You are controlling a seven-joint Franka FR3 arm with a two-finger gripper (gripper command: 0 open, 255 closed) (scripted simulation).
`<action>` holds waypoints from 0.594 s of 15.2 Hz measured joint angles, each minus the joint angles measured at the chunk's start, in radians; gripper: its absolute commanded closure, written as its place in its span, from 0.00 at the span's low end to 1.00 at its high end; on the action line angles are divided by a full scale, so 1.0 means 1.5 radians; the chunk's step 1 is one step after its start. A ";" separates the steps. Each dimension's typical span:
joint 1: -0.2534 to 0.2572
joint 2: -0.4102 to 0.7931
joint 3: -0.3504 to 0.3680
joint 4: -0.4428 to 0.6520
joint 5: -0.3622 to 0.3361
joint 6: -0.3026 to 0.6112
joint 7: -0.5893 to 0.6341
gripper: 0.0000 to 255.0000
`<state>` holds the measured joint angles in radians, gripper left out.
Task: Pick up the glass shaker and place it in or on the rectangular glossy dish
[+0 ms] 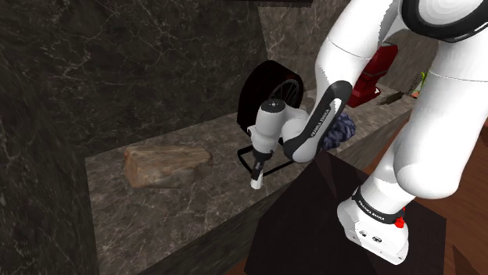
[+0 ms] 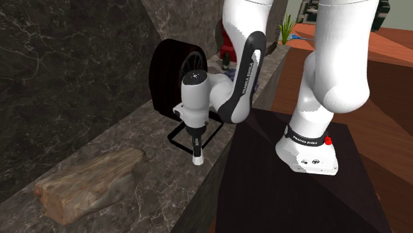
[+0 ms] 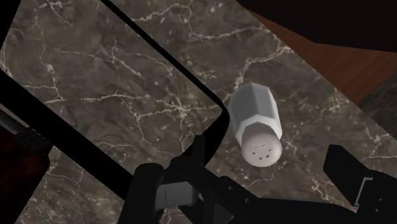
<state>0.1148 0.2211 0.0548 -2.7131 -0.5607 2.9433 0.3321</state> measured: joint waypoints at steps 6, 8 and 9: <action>0.039 0.062 -0.057 0.023 -0.066 0.042 0.053 0.00; 0.041 0.064 -0.059 0.024 -0.068 0.044 0.055 0.00; 0.041 0.065 -0.059 0.024 -0.068 0.044 0.056 0.00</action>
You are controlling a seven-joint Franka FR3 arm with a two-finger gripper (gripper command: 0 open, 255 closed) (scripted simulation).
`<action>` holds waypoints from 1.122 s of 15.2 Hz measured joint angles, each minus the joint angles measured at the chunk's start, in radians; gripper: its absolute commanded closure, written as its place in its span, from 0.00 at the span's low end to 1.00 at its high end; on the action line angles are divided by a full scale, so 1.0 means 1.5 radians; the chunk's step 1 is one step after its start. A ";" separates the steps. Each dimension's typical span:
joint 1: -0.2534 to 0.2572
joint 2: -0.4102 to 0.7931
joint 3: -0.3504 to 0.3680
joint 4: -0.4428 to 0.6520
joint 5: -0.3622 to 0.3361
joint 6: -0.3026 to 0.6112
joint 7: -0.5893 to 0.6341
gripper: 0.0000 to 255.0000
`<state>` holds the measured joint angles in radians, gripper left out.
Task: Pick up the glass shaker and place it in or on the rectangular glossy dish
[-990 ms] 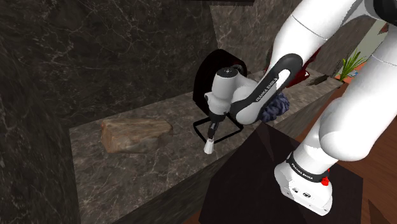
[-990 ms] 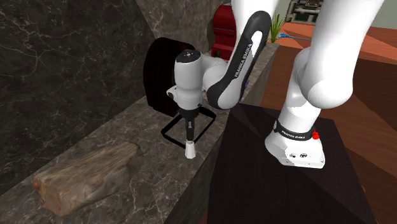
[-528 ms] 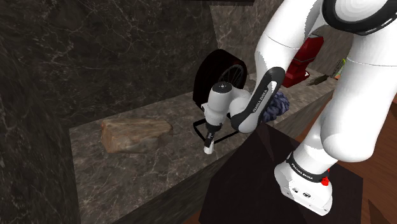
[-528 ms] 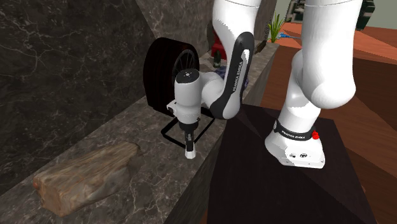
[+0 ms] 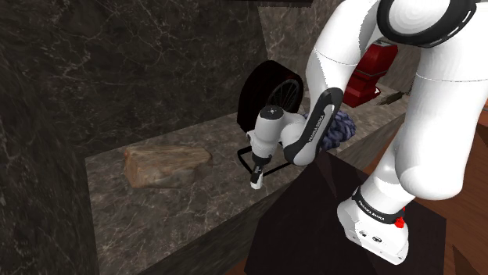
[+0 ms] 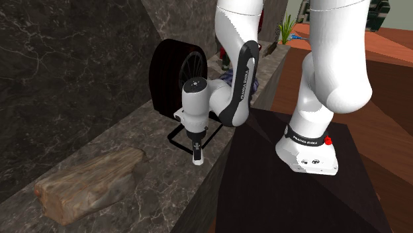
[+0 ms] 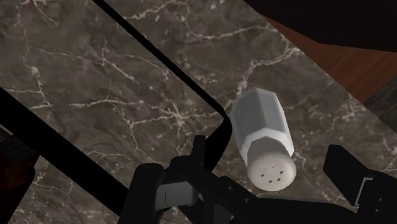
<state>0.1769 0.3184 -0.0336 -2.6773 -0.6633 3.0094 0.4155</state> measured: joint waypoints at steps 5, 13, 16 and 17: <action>0.000 0.000 0.000 0.000 0.000 0.000 0.000 1.00; -0.004 -0.006 0.006 -0.002 0.005 -0.004 -0.004 1.00; -0.030 -0.039 0.037 -0.015 0.036 -0.026 -0.033 1.00; -0.041 -0.054 0.052 -0.020 0.053 -0.036 -0.047 1.00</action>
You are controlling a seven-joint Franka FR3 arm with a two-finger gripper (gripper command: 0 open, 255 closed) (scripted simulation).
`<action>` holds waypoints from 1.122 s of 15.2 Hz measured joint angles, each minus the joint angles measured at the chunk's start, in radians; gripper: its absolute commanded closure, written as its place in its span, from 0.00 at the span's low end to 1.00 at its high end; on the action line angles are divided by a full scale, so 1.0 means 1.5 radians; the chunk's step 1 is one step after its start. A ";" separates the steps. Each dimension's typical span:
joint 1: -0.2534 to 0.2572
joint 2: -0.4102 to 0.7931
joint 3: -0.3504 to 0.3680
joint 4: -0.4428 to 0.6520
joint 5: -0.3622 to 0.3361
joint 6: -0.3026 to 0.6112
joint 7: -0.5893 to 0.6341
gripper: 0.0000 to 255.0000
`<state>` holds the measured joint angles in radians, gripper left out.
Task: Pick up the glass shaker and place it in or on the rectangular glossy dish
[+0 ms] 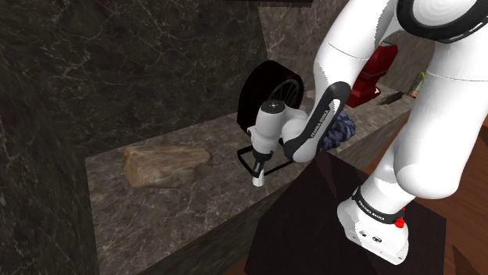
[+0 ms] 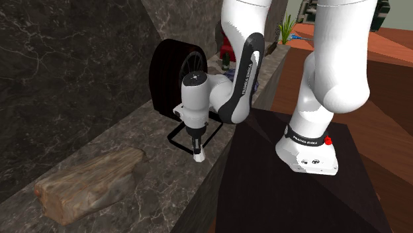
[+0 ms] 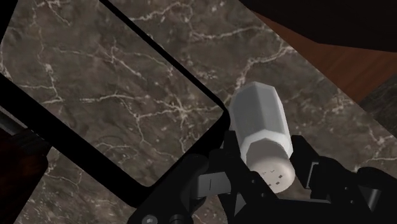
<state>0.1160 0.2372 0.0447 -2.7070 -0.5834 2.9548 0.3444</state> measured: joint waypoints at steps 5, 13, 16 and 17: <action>-0.039 -0.062 0.051 -0.019 0.080 -0.041 -0.071 1.00; -0.049 -0.162 0.095 -0.033 0.211 -0.121 -0.170 1.00; -0.044 -0.201 0.097 -0.036 0.251 -0.154 -0.203 1.00; -0.042 -0.209 0.097 -0.034 0.258 -0.163 -0.207 1.00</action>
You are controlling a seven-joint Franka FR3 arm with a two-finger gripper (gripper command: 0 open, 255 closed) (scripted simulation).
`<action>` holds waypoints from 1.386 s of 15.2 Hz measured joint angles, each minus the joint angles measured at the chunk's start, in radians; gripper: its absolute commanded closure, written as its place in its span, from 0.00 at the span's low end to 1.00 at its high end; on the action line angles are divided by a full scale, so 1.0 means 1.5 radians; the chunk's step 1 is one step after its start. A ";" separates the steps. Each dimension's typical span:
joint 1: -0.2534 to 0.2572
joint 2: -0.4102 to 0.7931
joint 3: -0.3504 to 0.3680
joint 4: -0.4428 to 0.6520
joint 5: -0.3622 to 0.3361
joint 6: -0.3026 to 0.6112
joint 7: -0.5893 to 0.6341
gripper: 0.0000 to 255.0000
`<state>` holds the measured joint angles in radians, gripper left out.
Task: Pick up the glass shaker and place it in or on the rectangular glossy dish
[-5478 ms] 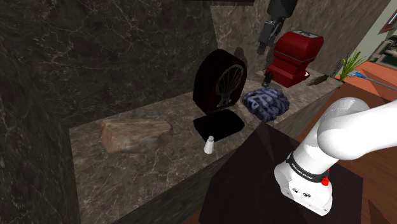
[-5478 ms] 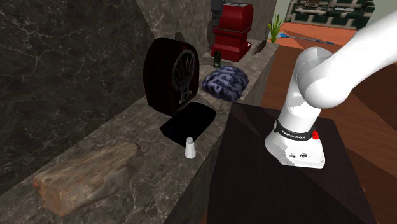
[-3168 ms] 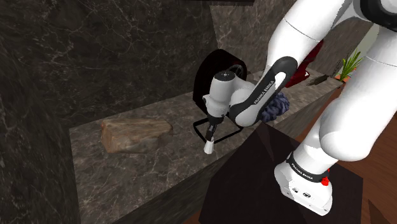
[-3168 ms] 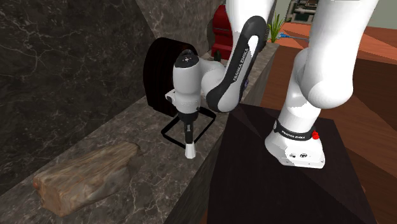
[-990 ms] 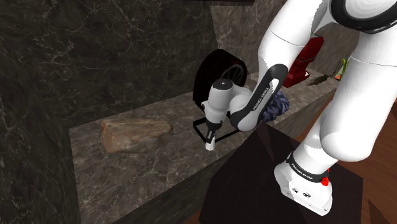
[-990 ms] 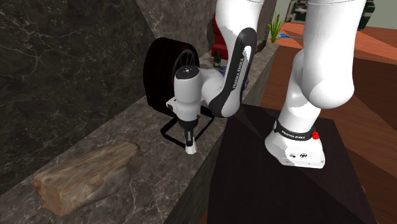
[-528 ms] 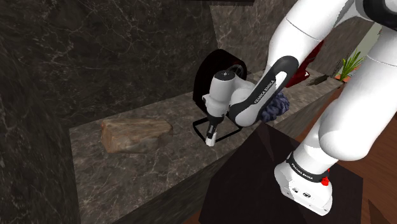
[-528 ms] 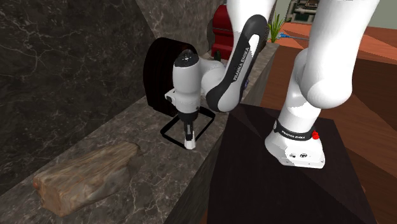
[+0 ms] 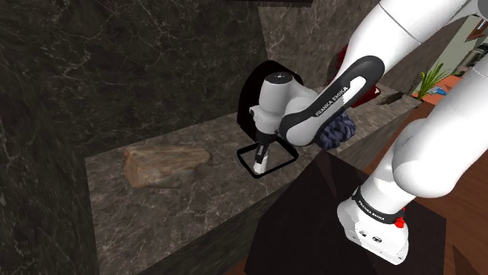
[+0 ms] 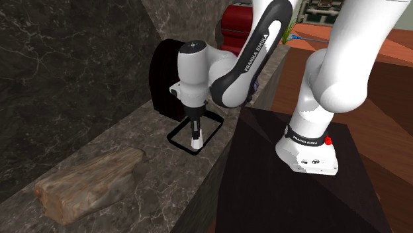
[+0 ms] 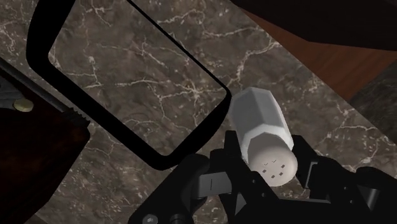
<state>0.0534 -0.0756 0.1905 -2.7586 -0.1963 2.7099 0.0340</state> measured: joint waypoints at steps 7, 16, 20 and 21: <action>-0.034 -0.026 -0.055 0.011 0.017 -0.029 -0.106 1.00; -0.109 0.020 -0.152 0.101 0.027 -0.058 -0.288 1.00; -0.118 0.054 -0.162 0.112 0.025 -0.034 -0.304 1.00; -0.118 0.065 -0.162 0.112 0.023 -0.023 -0.302 1.00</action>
<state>-0.1233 0.0213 -0.0524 -2.5908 -0.1625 2.6748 -0.4193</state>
